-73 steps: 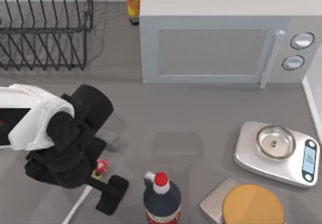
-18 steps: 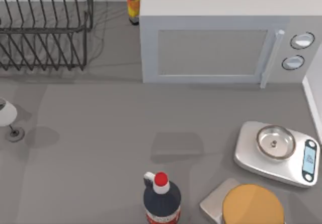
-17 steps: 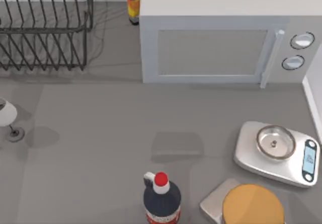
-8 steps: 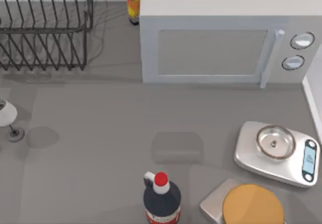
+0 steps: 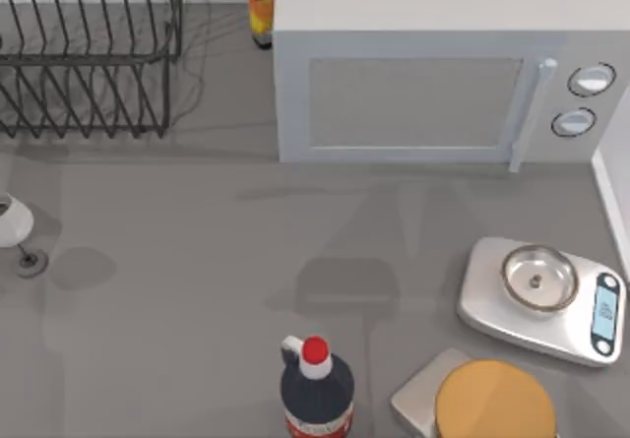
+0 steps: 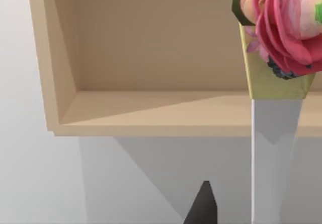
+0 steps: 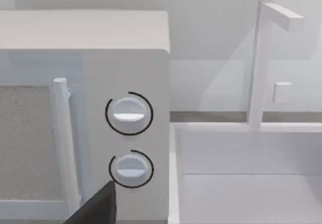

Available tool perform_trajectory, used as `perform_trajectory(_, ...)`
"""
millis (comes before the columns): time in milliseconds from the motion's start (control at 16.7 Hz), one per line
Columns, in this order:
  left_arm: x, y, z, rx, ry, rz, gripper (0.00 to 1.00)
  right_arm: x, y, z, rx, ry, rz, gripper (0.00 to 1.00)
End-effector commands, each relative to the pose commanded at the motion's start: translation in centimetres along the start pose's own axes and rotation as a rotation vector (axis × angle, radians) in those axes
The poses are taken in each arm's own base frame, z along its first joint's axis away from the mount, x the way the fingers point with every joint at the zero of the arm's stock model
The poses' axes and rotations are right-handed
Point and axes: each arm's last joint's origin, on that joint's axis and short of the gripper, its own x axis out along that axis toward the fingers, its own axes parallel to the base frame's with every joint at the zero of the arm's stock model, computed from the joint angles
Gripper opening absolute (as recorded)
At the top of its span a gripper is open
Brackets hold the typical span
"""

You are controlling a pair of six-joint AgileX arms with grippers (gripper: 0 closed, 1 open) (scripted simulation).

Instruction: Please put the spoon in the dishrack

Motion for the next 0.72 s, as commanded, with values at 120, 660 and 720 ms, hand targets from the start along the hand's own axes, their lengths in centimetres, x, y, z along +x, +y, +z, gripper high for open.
perform_trajectory(120,3.4,0.1,-3.1,0.003,-0.004,0.0,0.0,0.0,0.0,0.0,0.0,0.0,0.0,1.0)
perform_trajectory(660,9.7,-1.2,-14.9,0.001,-0.011,-0.003,0.0,0.0,0.0,0.0,0.0,0.0,0.0,1.0)
perform_trajectory(720,9.7,-1.2,-15.1,0.001,-0.009,-0.003,0.0,0.0,0.0,0.0,0.0,0.0,0.0,1.0)
